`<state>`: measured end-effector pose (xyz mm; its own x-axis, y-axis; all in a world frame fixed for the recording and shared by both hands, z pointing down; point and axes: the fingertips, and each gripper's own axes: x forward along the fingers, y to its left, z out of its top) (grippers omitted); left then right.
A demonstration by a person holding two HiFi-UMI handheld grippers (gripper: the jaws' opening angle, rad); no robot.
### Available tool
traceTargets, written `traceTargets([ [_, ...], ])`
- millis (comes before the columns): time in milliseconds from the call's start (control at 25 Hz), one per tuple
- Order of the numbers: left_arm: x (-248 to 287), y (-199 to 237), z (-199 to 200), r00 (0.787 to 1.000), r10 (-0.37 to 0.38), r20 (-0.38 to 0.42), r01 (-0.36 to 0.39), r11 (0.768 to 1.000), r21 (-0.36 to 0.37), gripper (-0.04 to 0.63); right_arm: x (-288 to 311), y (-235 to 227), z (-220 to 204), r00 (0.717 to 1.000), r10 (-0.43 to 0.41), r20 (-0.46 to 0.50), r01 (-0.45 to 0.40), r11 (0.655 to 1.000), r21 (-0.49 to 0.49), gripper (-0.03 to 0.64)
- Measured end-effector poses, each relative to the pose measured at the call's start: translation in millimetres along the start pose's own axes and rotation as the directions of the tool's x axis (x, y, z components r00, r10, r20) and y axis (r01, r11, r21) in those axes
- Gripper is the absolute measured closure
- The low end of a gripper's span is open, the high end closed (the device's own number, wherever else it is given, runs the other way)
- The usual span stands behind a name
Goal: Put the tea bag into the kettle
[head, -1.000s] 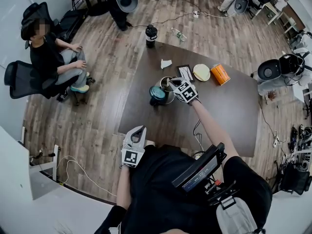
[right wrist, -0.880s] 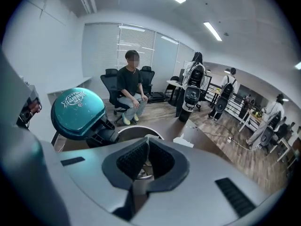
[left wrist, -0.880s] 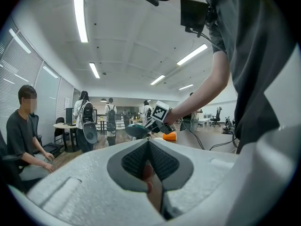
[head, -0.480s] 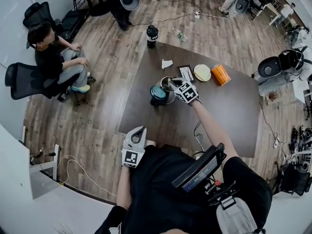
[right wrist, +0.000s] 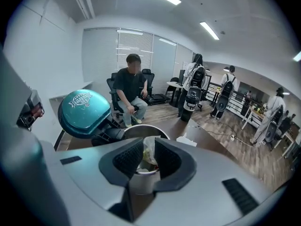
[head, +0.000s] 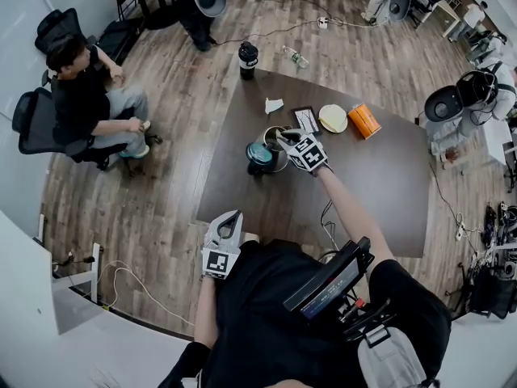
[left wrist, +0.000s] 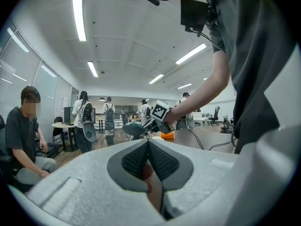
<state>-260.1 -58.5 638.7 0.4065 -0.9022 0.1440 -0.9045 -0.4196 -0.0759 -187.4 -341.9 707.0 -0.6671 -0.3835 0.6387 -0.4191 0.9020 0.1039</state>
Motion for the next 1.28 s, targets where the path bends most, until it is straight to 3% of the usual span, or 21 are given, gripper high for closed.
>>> traceTargets([
  [240,-1.5,-3.1,-1.9,1.0,-0.016,-0.007,0.016,1.0,-0.002,0.595,-3.3,3.0,-4.1,1.0,-0.004,0.02,0.003,1.0,0.019,0.536],
  [360,-1.3,-4.6,-2.7,1.0,-0.02,-0.011,0.02,1.0,-0.002,0.595,-3.0,5.6,-5.7,1.0,0.004,0.029,-0.004,1.0,0.029,0.493],
  [1040,8.3,-13.6,-7.2,0.998,-0.065,-0.023,0.065,0.998,0.0,0.595,-10.6,7.8,-6.1,0.996,0.028,0.089,-0.033,0.998,0.05,0.445],
  [1280,6.4,-11.2,-11.9,0.998,-0.062,-0.031,0.062,0.998,-0.007,0.595,-28.3,11.3,13.9,0.973,-0.011,0.23,-0.006,0.997,0.073,0.445],
])
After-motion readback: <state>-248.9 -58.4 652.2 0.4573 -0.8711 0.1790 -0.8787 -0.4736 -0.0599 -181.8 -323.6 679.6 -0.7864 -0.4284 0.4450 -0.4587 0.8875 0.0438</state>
